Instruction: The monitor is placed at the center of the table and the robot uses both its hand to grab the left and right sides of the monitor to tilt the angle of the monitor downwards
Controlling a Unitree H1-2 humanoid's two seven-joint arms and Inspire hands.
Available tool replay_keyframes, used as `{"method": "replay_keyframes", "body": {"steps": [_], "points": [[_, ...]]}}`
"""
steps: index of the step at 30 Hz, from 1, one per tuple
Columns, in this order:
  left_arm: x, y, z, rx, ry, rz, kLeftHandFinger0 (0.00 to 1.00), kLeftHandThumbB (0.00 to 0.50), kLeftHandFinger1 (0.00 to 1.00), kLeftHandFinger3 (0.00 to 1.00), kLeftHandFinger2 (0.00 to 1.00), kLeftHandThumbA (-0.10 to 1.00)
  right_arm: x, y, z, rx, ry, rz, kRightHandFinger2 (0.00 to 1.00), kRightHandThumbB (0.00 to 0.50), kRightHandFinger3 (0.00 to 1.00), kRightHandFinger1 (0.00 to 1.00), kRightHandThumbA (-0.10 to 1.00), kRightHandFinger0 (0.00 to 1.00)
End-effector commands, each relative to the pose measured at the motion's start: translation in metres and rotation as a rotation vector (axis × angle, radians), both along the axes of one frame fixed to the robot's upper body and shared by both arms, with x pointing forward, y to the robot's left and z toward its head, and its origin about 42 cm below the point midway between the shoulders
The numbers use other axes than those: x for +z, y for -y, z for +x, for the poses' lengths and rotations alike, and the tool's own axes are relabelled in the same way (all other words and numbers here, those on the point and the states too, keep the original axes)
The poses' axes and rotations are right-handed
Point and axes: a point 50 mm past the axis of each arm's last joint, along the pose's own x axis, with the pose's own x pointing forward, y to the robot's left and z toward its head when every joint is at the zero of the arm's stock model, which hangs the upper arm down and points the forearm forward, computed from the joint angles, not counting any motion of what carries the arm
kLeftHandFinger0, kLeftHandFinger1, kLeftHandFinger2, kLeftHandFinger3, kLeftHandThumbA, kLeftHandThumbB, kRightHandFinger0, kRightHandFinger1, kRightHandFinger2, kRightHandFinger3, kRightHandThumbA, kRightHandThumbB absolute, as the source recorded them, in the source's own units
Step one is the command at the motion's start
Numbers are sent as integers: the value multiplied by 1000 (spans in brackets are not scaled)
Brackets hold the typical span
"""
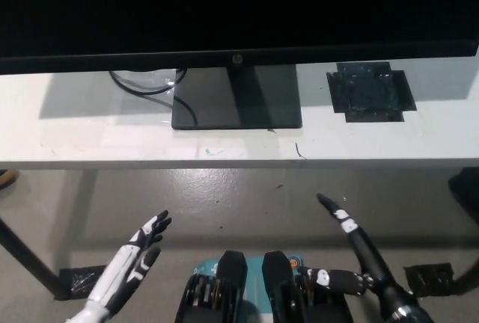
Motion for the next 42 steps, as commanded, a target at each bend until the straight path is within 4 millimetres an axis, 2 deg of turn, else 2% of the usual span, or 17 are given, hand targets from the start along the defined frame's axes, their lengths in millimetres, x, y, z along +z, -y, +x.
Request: {"method": "replay_keyframes", "body": {"steps": [1,5,7,9,11,12,14,17,19,23,26,28,32,35,37,40,42], "points": [[47,-7,-17,-75,198,1,1000,361,1000,1000,1000,1000,36,18,-21,-39,176,93,1000,388,1000,1000,1000,1000],[98,-17,-34,-66,396,23,1000,432,1000,1000,1000,975,70,30,-44,-140,356,70,1000,467,1000,1000,1000,1000],[125,-27,-40,-26,502,14,1000,494,1000,1000,1000,918,93,39,-51,-179,447,93,1000,466,1000,1000,1000,1000],[145,-37,-46,17,578,28,1000,500,1000,1000,1000,934,110,48,-53,-203,512,105,1000,461,1000,1000,1000,1000],[169,-49,-47,68,686,62,1000,465,1000,1000,1000,947,130,63,-54,-213,572,111,1000,458,1000,1000,1000,1000],[181,-57,-46,163,762,122,1000,486,1000,1000,1000,1000,142,72,-51,-227,614,105,1000,460,1000,1000,1000,1000],[193,-71,-42,219,813,155,1000,442,1000,1000,1000,1000,155,86,-47,-243,655,80,1000,451,1000,1000,1000,1000],[202,-95,-34,213,742,98,1000,494,1000,1000,1000,1000,169,105,-43,-260,680,68,1000,482,1000,1000,1000,1000],[210,-114,-28,214,746,105,1000,438,1000,1000,1000,1000,179,119,-35,-272,684,55,1000,485,1000,1000,1000,1000],[224,-157,-13,283,732,137,1000,493,1000,1000,1000,1000,201,147,-14,-273,656,66,1000,497,1000,1000,1000,1000],[239,-180,-2,357,676,168,1000,500,1000,1000,1000,1000,214,165,5,-285,624,77,1000,500,1000,1000,1000,1000],[251,-192,5,399,647,176,1000,500,1000,1000,1000,1000,221,175,20,-284,612,88,1000,467,1000,1000,1000,1000],[266,-208,17,445,608,204,1000,500,1000,1000,1000,1000,231,190,47,-282,568,139,1000,481,1000,1000,1000,1000],[278,-220,35,464,577,214,1000,500,1000,1000,1000,1000,241,202,76,-237,522,139,1000,441,1000,1000,1000,1000],[284,-224,44,473,573,280,1000,478,1000,1000,1000,997,246,205,88,-213,480,157,1000,477,1000,1000,1000,1000],[286,-226,49,472,570,300,1000,481,1000,1000,1000,982,249,206,95,-197,463,165,1000,484,1000,1000,1000,1000],[298,-236,71,487,500,368,1000,468,1000,1000,1000,957,263,207,124,-135,377,168,1000,481,1000,1000,1000,1000]]}}
